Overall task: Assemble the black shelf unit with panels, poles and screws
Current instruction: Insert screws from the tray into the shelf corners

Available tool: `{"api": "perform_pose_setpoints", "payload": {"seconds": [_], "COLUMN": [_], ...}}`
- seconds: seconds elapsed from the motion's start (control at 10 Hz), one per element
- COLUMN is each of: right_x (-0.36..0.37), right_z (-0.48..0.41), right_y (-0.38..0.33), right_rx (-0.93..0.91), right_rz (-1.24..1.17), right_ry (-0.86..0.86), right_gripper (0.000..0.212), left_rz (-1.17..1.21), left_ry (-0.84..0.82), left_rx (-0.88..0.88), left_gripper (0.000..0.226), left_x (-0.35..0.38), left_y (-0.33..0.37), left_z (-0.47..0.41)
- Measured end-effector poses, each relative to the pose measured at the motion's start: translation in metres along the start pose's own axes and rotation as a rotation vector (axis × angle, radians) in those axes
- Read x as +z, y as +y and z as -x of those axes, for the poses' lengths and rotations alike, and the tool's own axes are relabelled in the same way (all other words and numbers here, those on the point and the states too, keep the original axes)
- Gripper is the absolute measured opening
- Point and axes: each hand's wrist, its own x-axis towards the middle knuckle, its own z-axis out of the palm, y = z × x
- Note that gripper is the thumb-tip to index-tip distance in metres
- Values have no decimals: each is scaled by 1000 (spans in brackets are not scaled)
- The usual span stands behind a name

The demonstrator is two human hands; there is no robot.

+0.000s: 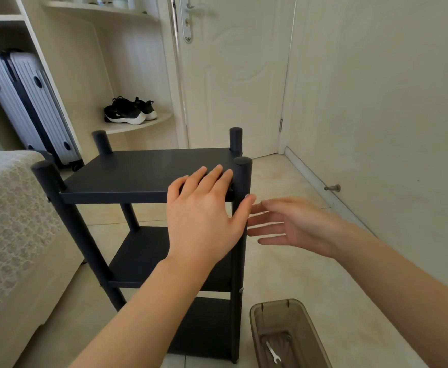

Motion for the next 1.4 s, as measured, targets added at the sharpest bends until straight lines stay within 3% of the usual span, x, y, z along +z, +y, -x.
{"api": "perform_pose_setpoints", "payload": {"seconds": [0.4, 0.6, 0.7, 1.0, 1.1, 1.3, 1.4], "right_x": [-30, -18, -11, -17, -21, -22, -21], "right_z": [-38, -49, -60, -71, -70, -73, -69], "right_y": [155, 245, 277, 343, 360, 395, 400], "right_rx": [429, 526, 542, 603, 620, 576, 498], "right_rz": [325, 579, 694, 934, 958, 943, 1076], "right_ry": [16, 21, -12, -18, -16, 76, 64], "right_gripper": [17, 16, 27, 21, 34, 31, 30], "left_rz": [-38, -52, -63, -59, -60, -49, -51], "left_ry": [134, 179, 202, 237, 232, 254, 261], "left_rx": [79, 92, 102, 119, 110, 116, 115], "left_gripper": [53, 54, 55, 57, 56, 56, 54], "left_x": [14, 19, 21, 28, 28, 29, 29], "left_y": [-4, -3, -5, -8, -8, -7, -7], "left_z": [3, 6, 6, 6, 6, 5, 6]}}
